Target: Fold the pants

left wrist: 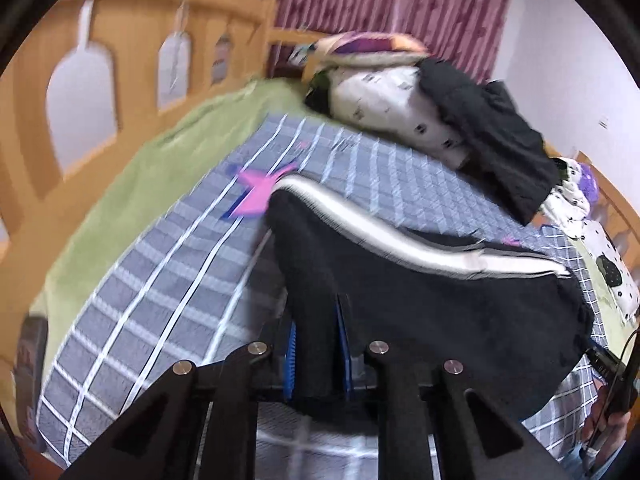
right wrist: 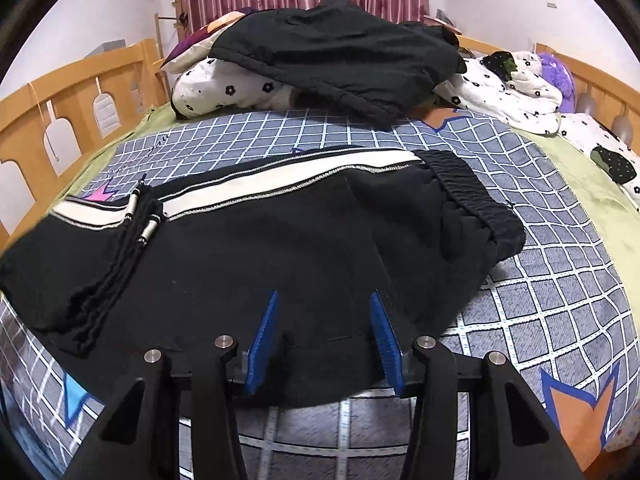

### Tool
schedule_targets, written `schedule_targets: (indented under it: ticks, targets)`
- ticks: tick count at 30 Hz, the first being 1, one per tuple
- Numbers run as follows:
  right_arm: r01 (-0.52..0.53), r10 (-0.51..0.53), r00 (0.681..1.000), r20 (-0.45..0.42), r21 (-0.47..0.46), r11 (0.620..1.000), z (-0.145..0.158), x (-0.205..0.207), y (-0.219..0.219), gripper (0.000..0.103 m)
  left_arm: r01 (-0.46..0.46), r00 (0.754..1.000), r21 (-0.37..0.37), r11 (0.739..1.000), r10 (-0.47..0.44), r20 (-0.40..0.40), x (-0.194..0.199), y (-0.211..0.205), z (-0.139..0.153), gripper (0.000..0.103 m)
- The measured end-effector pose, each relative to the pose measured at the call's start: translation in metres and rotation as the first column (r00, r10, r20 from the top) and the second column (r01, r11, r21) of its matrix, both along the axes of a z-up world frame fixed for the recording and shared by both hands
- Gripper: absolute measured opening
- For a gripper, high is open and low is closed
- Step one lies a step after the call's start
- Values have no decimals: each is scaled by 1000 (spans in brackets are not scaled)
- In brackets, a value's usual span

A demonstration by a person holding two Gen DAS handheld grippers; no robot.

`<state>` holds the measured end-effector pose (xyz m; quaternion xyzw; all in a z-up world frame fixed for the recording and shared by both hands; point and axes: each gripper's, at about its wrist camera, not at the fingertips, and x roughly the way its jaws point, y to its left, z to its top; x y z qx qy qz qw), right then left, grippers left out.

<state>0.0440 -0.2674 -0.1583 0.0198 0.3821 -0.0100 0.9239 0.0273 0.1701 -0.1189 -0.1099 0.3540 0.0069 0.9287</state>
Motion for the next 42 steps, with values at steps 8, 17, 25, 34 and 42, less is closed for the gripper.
schedule_targets:
  ticks: [8, 17, 25, 34, 42]
  targets:
    - [19, -18, 1000, 8, -25, 1000, 20, -18, -28, 46, 152, 981, 61, 986, -158, 111, 12, -128, 55, 15]
    - [114, -111, 993, 29, -118, 986, 41, -65, -87, 46, 409, 912, -81, 909, -409, 17, 28, -264, 1, 15]
    - [152, -153, 988, -15, -66, 986, 35, -79, -111, 46, 462, 876, -120, 879, -473, -92, 19, -278, -34, 20]
    - [-18, 17, 1000, 17, 26, 1000, 41, -43, -42, 60, 385, 923, -46, 922, -385, 22, -31, -171, -6, 65]
    - [-145, 168, 983, -79, 243, 959, 6, 16, 18, 62, 302, 943, -86, 949, -311, -116, -41, -116, -52, 65]
